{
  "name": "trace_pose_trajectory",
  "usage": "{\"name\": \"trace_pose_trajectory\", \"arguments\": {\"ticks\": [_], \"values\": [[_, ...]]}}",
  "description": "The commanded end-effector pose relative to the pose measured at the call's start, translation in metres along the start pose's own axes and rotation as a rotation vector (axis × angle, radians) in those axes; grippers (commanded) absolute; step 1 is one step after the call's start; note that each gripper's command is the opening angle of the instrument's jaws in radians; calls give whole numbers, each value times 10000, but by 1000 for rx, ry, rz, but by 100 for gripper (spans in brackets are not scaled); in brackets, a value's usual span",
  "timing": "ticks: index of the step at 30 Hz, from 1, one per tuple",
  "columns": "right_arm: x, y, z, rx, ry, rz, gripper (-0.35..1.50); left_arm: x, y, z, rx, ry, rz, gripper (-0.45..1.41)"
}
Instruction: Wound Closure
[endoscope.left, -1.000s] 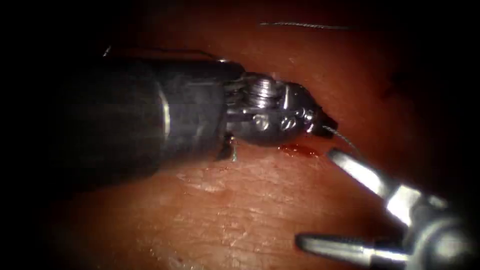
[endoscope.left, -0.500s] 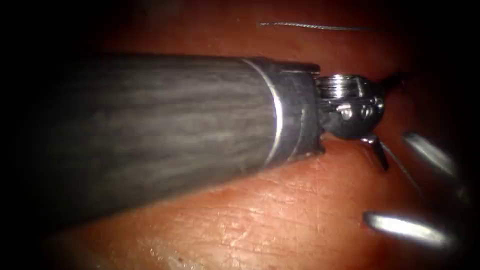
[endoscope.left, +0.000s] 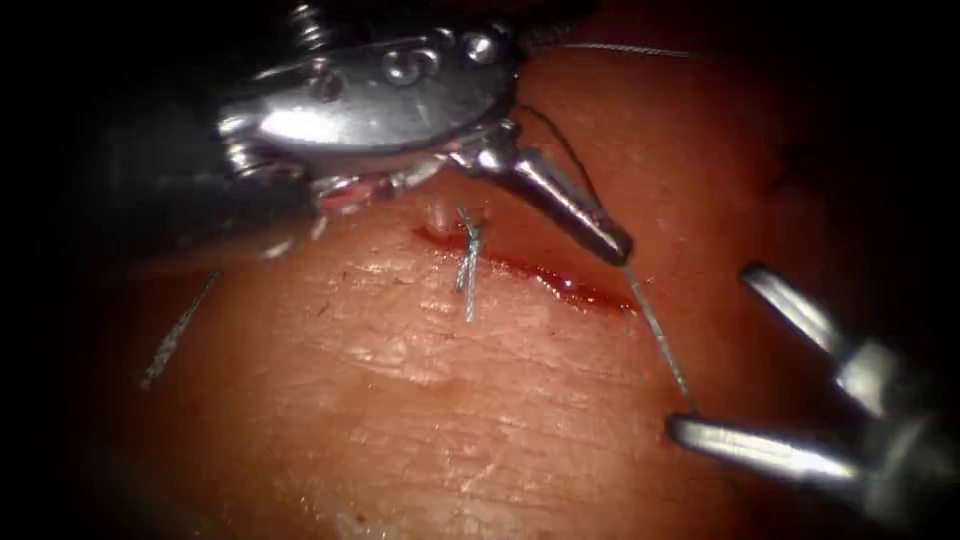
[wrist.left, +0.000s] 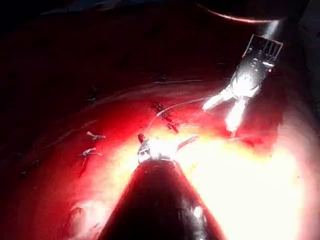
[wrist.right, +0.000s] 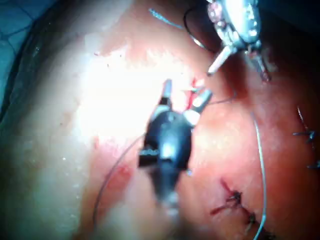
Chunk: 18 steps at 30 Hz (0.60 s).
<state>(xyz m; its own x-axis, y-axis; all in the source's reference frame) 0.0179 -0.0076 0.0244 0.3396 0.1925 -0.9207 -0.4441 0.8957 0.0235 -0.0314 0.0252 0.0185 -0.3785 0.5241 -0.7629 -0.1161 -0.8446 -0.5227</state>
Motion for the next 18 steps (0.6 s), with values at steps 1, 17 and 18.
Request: {"name": "trace_pose_trajectory", "arguments": {"ticks": [1, 17, 18], "values": [[-3, -2, 7, 1, 3, 0, 84, -4, -3, -1, 0, -20, 2, 135], [-3, -4, 11, 5, 2, -1, 84, -112, -24, -89, 223, -288, -12, 123], [-3, -4, 11, 5, 2, -1, 84, -119, -25, -88, 235, -305, -16, 121]]}}
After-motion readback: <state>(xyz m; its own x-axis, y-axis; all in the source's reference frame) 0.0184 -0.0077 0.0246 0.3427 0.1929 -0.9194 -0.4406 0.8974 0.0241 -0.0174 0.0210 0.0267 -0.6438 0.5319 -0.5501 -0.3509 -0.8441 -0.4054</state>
